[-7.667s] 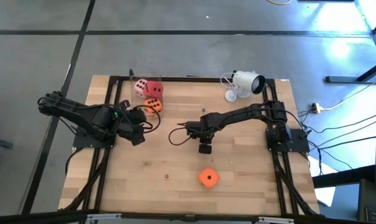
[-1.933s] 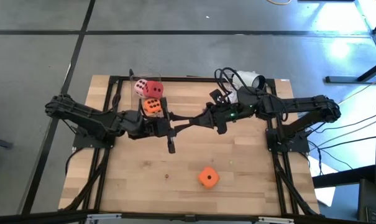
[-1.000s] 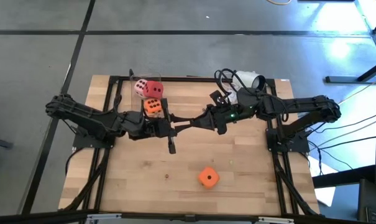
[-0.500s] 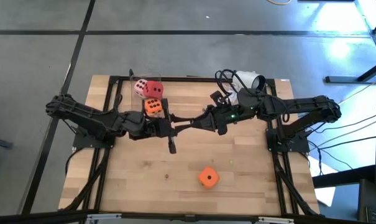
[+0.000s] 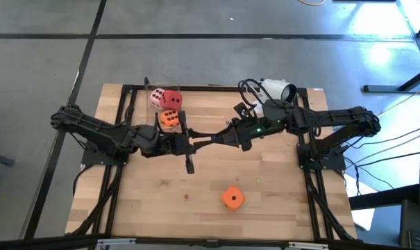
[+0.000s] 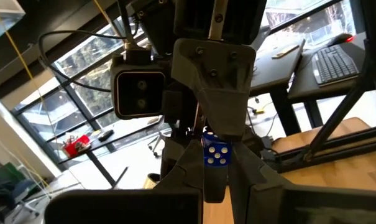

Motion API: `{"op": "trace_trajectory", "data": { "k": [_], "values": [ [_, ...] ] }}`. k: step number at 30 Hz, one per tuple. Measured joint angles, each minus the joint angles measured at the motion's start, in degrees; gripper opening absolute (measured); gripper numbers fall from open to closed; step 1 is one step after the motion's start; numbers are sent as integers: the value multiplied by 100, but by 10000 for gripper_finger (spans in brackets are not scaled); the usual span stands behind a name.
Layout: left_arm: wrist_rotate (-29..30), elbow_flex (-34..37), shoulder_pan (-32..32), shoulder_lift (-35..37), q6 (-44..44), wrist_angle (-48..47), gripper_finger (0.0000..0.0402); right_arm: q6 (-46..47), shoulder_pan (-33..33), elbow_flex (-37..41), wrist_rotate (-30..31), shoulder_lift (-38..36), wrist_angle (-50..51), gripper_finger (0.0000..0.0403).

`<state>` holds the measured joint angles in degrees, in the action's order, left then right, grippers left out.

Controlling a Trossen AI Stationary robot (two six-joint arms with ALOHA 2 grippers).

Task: Pick & Place Dice
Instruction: Put the bottom small blue dice into the transparent bin

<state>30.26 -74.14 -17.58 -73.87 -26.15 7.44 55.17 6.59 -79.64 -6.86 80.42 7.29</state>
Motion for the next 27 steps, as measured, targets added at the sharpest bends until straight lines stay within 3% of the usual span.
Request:
{"op": "trace_trajectory", "data": {
  "k": [9,16,23,27],
  "values": [
    [517,-14,-7,64,20,-268,14,-168,-20,10,61,2,-32,201],
    [1359,-31,11,389,689,-968,14,-335,-130,17,132,13,218,201],
    [2499,-27,165,1010,1940,-2922,14,-419,-183,17,122,-7,413,201],
    [2413,-20,638,1354,3265,-4574,14,-502,-166,17,122,-58,812,201]
  ]
}}
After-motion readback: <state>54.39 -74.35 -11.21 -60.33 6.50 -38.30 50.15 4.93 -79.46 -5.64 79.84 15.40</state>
